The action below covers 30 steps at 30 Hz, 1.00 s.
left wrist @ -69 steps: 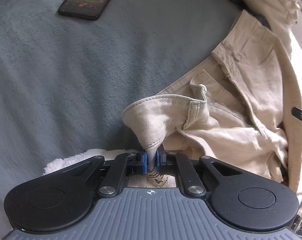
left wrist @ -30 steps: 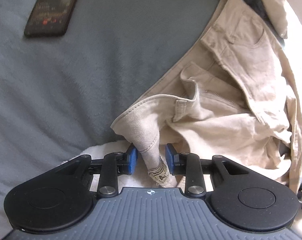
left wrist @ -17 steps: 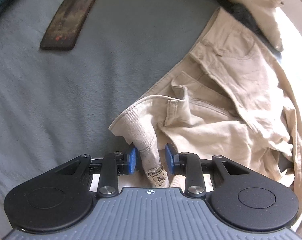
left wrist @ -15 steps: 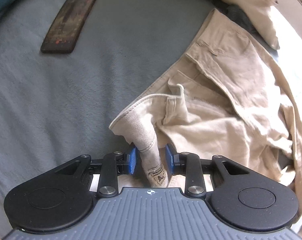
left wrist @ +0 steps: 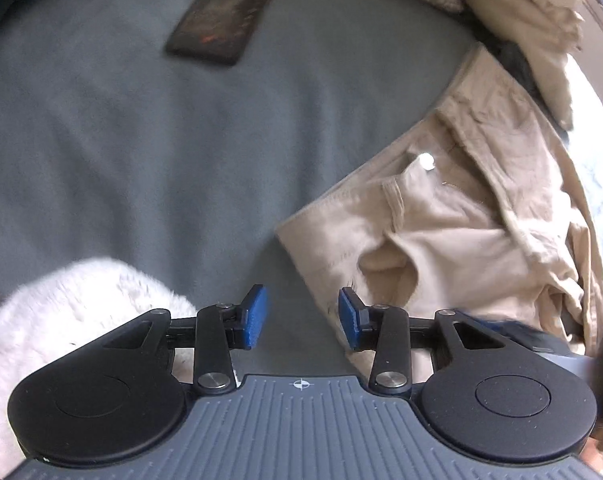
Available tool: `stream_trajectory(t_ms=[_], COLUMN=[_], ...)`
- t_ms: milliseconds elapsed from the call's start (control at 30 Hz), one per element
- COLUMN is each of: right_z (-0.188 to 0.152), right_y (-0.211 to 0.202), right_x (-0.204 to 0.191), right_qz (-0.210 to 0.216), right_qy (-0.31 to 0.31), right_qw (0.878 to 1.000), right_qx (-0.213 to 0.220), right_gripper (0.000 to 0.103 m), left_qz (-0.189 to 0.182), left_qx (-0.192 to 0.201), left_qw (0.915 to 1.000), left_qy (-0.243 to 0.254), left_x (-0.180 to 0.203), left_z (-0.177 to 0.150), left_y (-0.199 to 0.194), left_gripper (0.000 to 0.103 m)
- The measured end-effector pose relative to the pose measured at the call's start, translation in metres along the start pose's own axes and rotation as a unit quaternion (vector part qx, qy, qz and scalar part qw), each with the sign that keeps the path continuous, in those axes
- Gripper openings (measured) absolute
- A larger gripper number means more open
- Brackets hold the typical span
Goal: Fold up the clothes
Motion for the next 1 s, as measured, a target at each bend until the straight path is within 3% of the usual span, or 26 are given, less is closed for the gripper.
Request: stream_trajectory(t_ms=[100,267,400,533,633,733,767,1000], right_z=[0.004,0.010,0.030,0.067,0.093,0.110,0.113,0.126], right_y=[-0.008,-0.043,-0.063,-0.057,-0.031,0.006,0.017,0.006], right_x=[-0.008,0.010,0.023,0.009,0.001,-0.011,-0.014,0.012], right_qz=[-0.010,-0.021,-0.023,-0.023,-0.017,-0.049,-0.067,-0.040], right_qy=[-0.010,0.056,0.101,0.078,0.064,0.026,0.012,0.117], right_qw=[1.000,0.998,0.993,0.994,0.996,0.998,0.998,0.992], right_qx=[0.008,0.032,0.055,0.072,0.056,0.022,0.015,0.038], right_gripper=[0.065,0.058,0.048,0.043,0.040,0.034,0.028,0.027], left_qz=[-0.020,-0.013,0.019,-0.025,-0.042,-0.058,-0.060,-0.044], left_qx=[-0.003,-0.031,-0.062,-0.067,-0.072,-0.073,-0.075,-0.096], left_qw=[0.9957,0.9691,0.9699,0.9835,0.9837,0.9839,0.9838,0.9777], left_qy=[0.090,0.244,0.235,0.166,0.160,0.152,0.151,0.182], left_x=[0.019,0.045,0.027,0.003,-0.002,-0.007,-0.009,-0.010], left_z=[0.010,0.017,0.021,0.031,0.031,0.033,0.033,0.034], left_y=[0.011,0.045,0.070,0.073,0.072,0.070,0.070,0.073], left_gripper=[0.039,0.039,0.040,0.042,0.044,0.044,0.045,0.054])
Point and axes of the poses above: each gripper's, at about its wrist camera, not at the fingertips, and y roughly the way its jaws point, x to its right, z to its top, the point moved 1 cm from there along y, roughly the way its jaws point, and after that the axes turned 15 degrees about -z, right-handed, at the moved point
